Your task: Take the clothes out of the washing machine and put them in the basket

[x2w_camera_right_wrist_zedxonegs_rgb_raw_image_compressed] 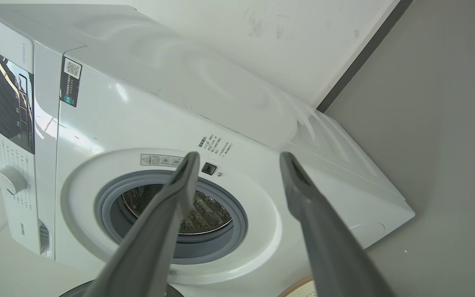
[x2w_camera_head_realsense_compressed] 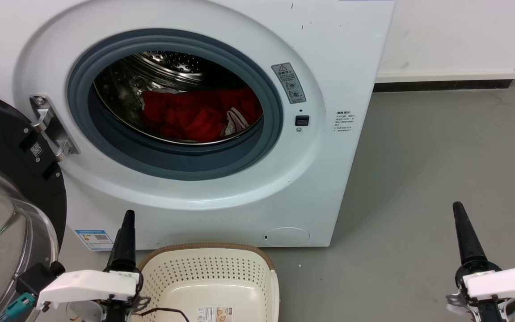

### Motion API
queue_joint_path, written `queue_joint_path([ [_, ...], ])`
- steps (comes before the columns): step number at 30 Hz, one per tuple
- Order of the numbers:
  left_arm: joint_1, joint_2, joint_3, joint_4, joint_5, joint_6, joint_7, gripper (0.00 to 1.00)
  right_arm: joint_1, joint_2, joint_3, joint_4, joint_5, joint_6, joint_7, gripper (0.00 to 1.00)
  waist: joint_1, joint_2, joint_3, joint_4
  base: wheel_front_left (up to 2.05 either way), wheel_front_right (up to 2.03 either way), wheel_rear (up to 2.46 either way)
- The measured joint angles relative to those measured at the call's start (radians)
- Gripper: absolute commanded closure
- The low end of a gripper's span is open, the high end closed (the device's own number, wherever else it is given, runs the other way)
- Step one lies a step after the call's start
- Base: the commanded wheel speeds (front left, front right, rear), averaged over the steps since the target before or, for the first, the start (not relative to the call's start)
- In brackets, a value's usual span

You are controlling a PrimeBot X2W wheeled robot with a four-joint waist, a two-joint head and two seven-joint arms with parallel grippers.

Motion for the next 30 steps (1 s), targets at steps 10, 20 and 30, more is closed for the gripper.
queue_joint_path([
  [10,0.018,0.0,-0.043,-0.038,0.241,0.04,-0.045,0.0,0.025,0.0,0.028,-0.063,-0.268,0.0,-0.046,0.0,0.0,0.0,-0.001,-0.002,0.0,0.0,0.0],
  [20,0.028,0.008,-0.084,-0.062,0.411,0.073,-0.078,0.0,0.048,0.0,0.044,-0.109,-0.45,0.0,-0.077,0.0,0.0,0.0,-0.002,-0.001,0.0,0.0,0.0],
  [30,0.041,0.027,-0.121,-0.086,0.535,0.109,-0.109,0.0,0.07,0.0,0.055,-0.147,-0.608,0.0,-0.111,0.0,0.0,0.0,-0.003,-0.002,0.0,0.0,0.0],
])
